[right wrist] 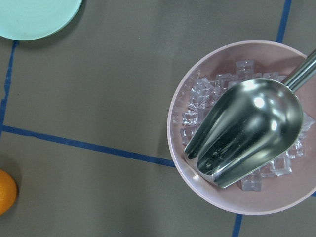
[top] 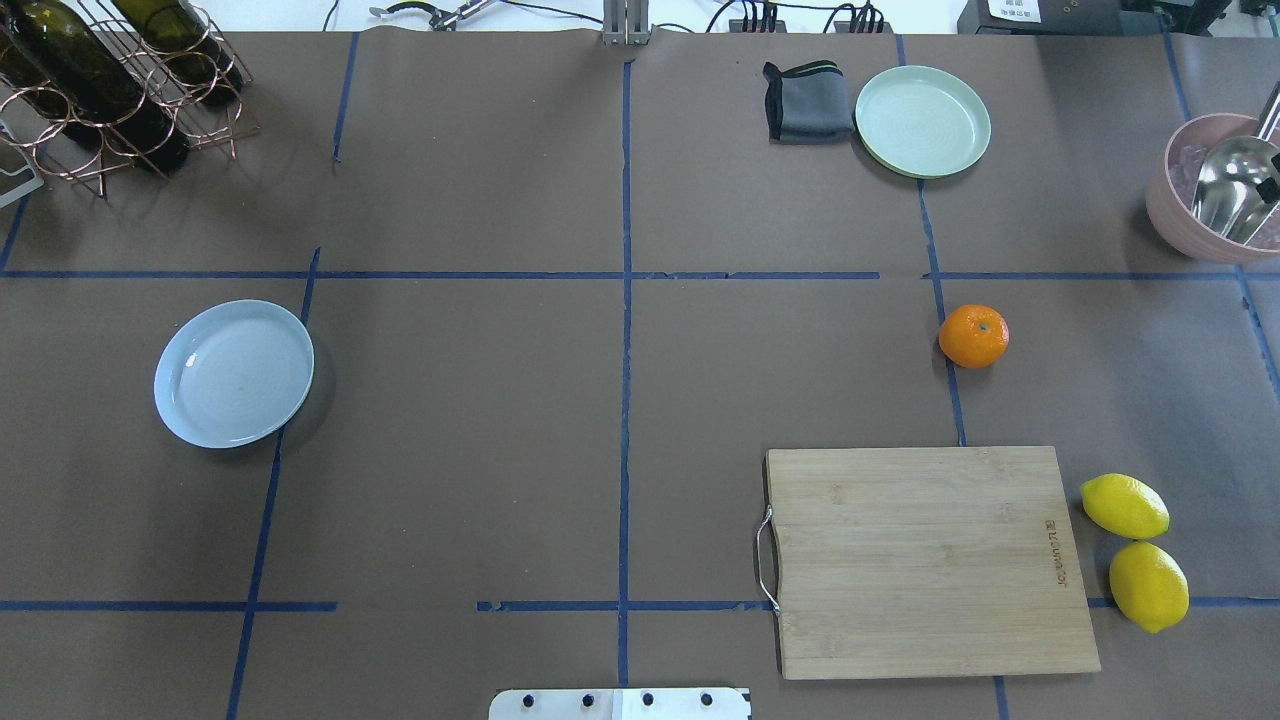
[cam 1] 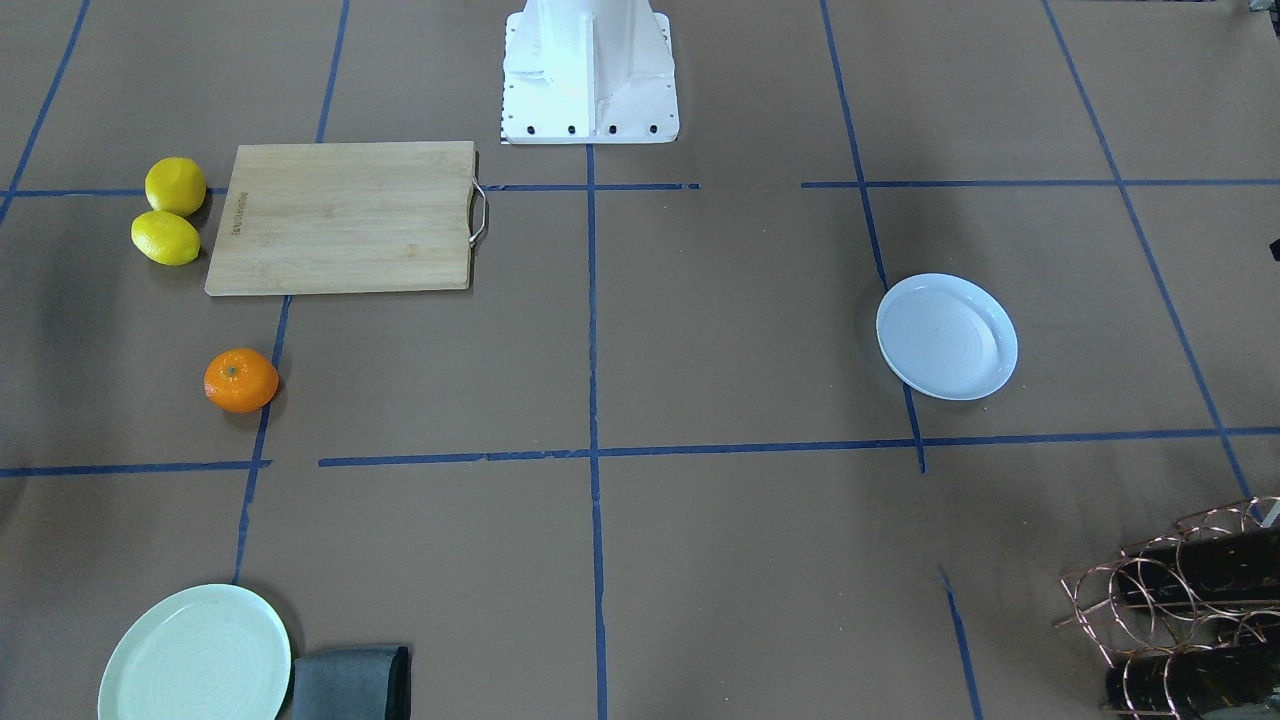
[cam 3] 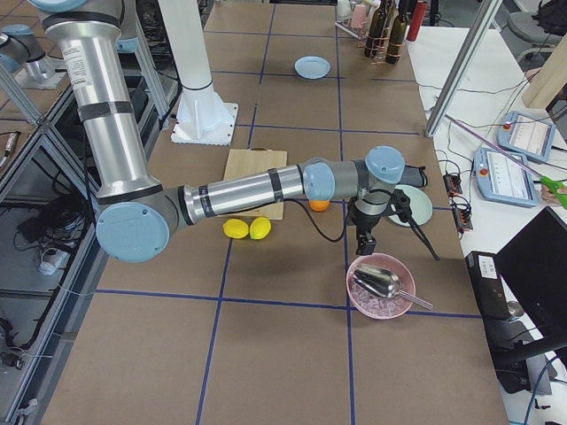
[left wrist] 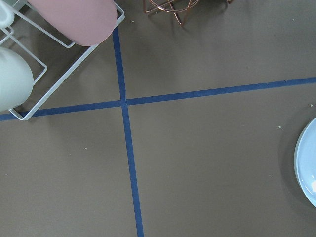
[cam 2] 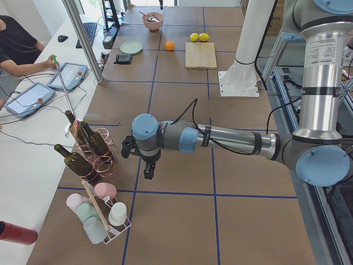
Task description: Pick orange to plate
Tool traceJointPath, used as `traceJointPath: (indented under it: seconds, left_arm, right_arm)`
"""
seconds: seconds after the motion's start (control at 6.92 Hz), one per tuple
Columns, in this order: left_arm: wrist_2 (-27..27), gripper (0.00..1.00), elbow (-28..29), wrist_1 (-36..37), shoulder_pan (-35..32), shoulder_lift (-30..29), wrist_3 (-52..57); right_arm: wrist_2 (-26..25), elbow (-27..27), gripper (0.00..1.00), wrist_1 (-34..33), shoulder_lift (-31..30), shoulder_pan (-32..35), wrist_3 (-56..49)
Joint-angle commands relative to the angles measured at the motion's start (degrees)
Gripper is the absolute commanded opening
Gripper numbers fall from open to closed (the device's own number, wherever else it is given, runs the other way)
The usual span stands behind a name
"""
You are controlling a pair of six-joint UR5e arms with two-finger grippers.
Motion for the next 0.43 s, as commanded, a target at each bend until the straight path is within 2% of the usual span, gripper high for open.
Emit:
traceJointPath:
  seconds: [0.0,0.29]
  left_arm:
    - [0.74,1.00,-1.37,1.18,-0.16,-1.14,0.68]
    - [1.62,1.00,-2.70,1.20,0.28,-1.22,0.68]
  right_arm:
    - [0.99,4.61,1.00,-0.31,-3.87,-0.05,-0.30]
    - [1.00,4.30,1.00,0.03,-3.89,-0.65,0.40]
